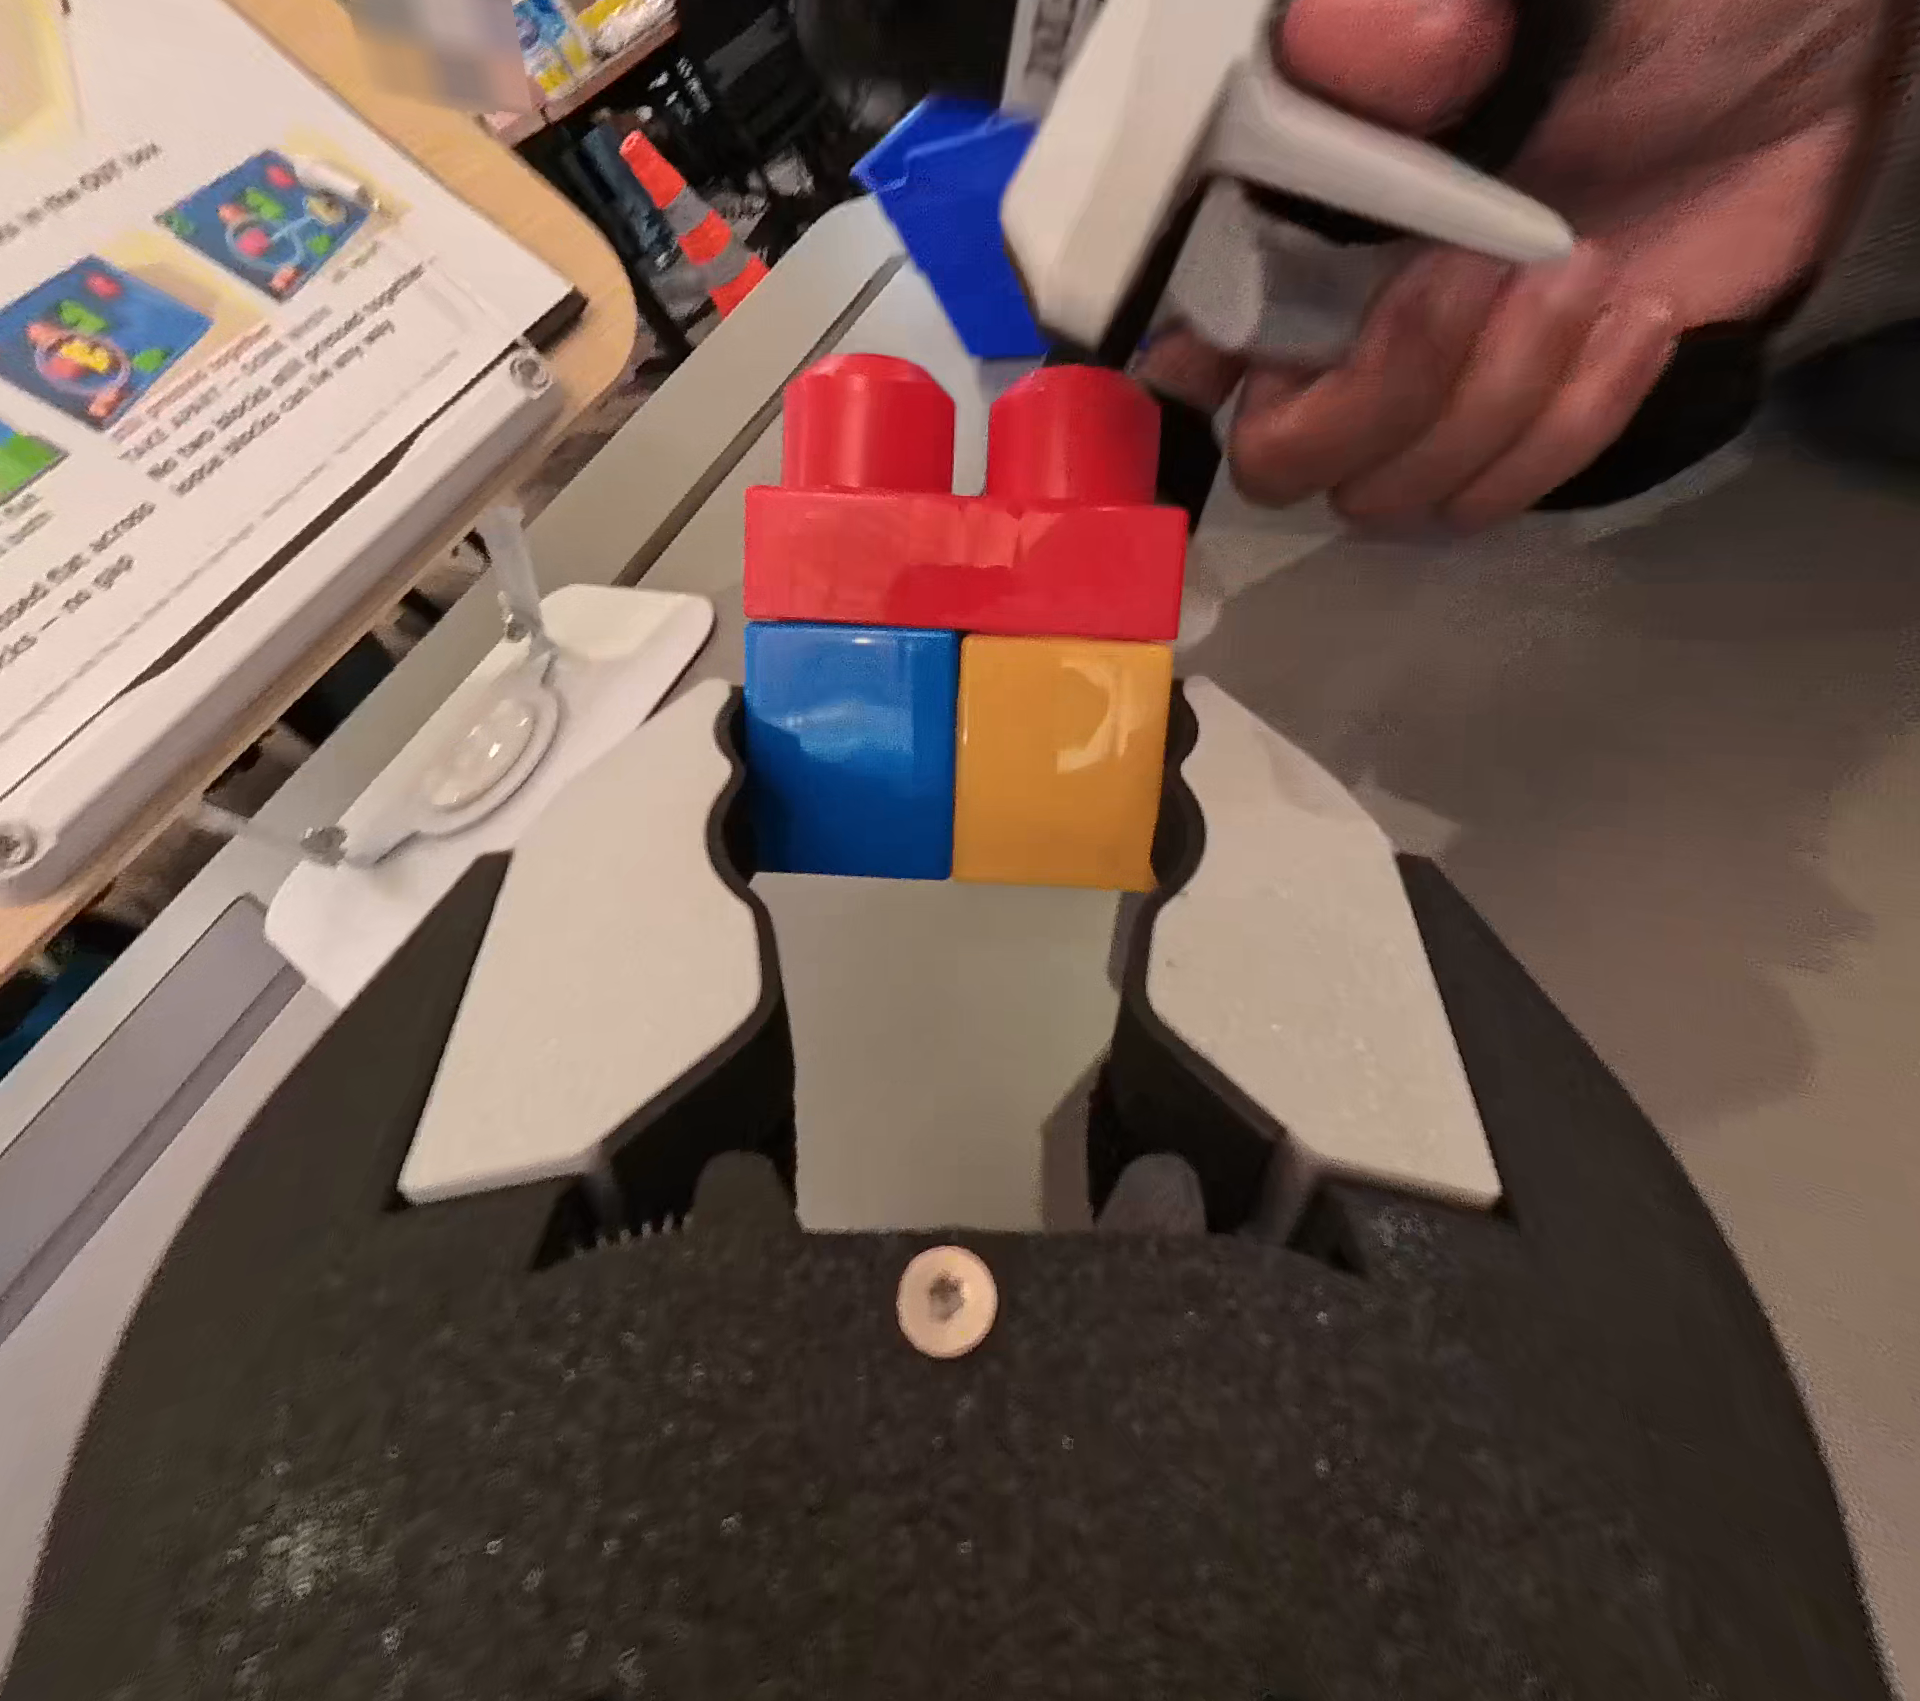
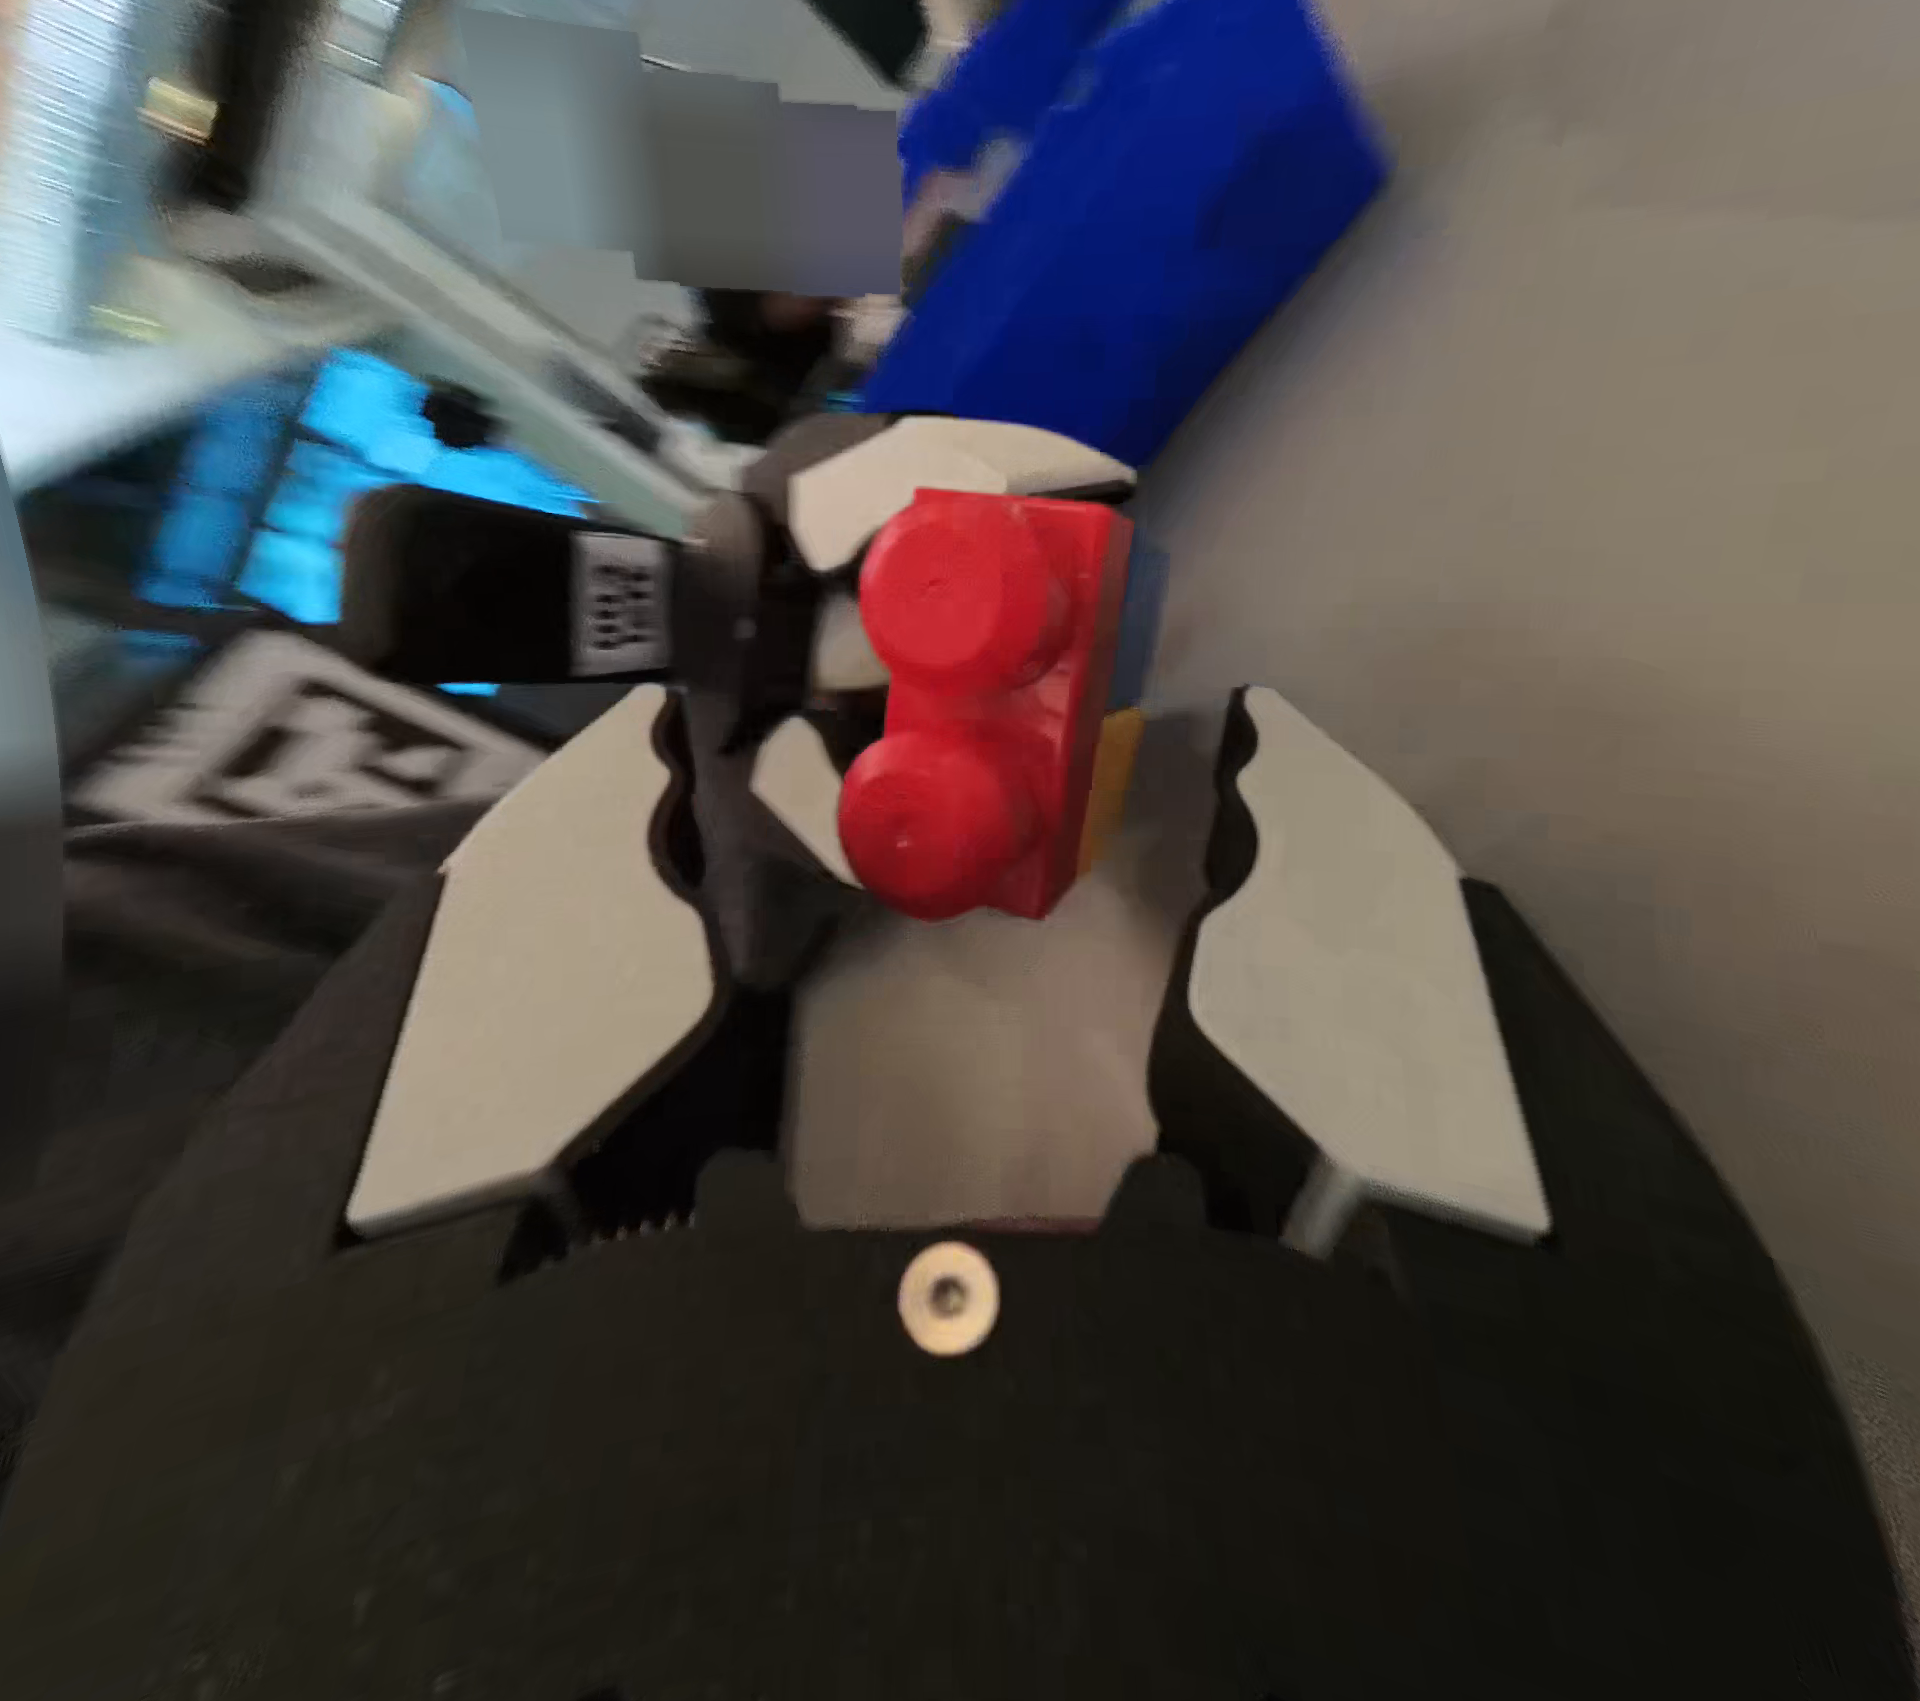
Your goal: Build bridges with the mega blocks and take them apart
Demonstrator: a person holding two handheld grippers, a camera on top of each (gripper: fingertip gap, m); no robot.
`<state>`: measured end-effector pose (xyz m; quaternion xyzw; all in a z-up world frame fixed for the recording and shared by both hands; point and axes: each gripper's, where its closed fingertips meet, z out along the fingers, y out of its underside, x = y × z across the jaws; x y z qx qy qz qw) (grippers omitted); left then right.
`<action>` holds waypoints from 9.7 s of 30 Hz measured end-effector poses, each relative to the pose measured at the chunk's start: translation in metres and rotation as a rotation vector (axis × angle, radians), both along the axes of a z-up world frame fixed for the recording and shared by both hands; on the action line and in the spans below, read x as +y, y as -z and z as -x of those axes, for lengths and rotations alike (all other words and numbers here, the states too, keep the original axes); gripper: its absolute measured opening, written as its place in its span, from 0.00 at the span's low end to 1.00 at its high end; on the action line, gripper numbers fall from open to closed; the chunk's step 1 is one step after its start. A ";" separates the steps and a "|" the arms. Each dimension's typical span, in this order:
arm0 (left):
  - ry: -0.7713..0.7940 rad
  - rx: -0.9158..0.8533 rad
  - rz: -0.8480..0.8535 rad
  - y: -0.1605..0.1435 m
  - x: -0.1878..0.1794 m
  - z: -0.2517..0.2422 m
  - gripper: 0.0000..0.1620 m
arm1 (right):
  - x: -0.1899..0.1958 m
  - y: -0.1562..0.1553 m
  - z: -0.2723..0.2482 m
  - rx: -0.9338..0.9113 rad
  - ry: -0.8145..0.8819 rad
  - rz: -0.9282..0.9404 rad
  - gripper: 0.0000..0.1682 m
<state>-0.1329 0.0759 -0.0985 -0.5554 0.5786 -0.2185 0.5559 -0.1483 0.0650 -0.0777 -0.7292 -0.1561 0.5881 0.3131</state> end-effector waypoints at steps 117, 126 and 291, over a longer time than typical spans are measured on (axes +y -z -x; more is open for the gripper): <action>-0.753 0.040 0.687 -0.024 -0.010 0.263 0.50 | -0.041 0.027 -0.046 -0.353 0.468 -0.517 0.29; -1.165 0.100 0.968 0.038 0.106 0.363 0.59 | -0.049 0.025 -0.038 -0.329 0.409 -0.551 0.30; -0.614 0.757 0.591 0.061 0.024 0.350 0.24 | -0.056 0.021 -0.039 -0.299 0.399 -0.576 0.22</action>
